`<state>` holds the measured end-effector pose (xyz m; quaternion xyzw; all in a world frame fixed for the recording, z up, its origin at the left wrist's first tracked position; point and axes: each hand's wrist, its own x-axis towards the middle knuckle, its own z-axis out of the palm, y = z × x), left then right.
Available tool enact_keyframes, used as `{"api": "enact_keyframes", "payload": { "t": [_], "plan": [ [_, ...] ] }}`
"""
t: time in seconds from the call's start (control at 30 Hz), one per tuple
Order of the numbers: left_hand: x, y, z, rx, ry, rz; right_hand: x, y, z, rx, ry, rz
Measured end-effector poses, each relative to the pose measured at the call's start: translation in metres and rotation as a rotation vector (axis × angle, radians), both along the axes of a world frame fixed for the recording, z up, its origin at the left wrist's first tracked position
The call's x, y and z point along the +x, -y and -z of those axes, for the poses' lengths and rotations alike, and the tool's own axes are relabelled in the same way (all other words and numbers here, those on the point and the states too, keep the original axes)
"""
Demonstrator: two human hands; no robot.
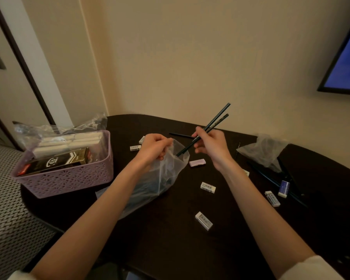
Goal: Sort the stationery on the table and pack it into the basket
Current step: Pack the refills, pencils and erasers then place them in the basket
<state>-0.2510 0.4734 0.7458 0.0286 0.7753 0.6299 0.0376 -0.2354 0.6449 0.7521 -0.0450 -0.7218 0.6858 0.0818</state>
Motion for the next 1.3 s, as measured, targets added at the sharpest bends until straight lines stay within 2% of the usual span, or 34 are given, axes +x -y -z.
{"api": "enact_keyframes", "payload": {
  "t": [0.2, 0.5, 0.6, 0.67, 0.73, 0.8, 1.0, 1.13, 1.3],
  "plan": [
    [0.002, 0.004, -0.01, 0.039, -0.06, -0.02, 0.005, 0.003, 0.008, 0.014, 0.103, -0.281],
    [0.006, 0.014, -0.022, 0.106, -0.102, -0.059, 0.003, 0.005, -0.004, -0.086, 0.114, -0.266],
    [0.006, 0.019, -0.026, 0.133, -0.112, -0.084, 0.003, 0.01, -0.007, -0.004, 0.09, -0.21],
    [0.007, 0.023, -0.03, 0.148, -0.123, -0.083, 0.003, 0.014, -0.009, 0.13, 0.087, -0.166],
    [0.009, 0.028, -0.034, 0.159, -0.143, -0.079, 0.005, 0.019, -0.012, 0.251, 0.105, -0.213],
    [0.011, 0.033, -0.038, 0.173, -0.169, -0.091, 0.006, 0.026, -0.016, 0.275, 0.11, -0.296],
    [0.02, 0.053, -0.058, 0.302, -0.258, -0.185, 0.002, 0.053, -0.04, 0.116, -0.073, -0.333],
    [0.025, 0.062, -0.067, 0.358, -0.338, -0.272, -0.007, 0.072, -0.054, 0.097, -0.136, -0.39],
    [0.014, 0.055, -0.055, 0.326, -0.327, -0.344, -0.038, 0.063, -0.052, 0.186, -0.038, -0.45]
  ]
}}
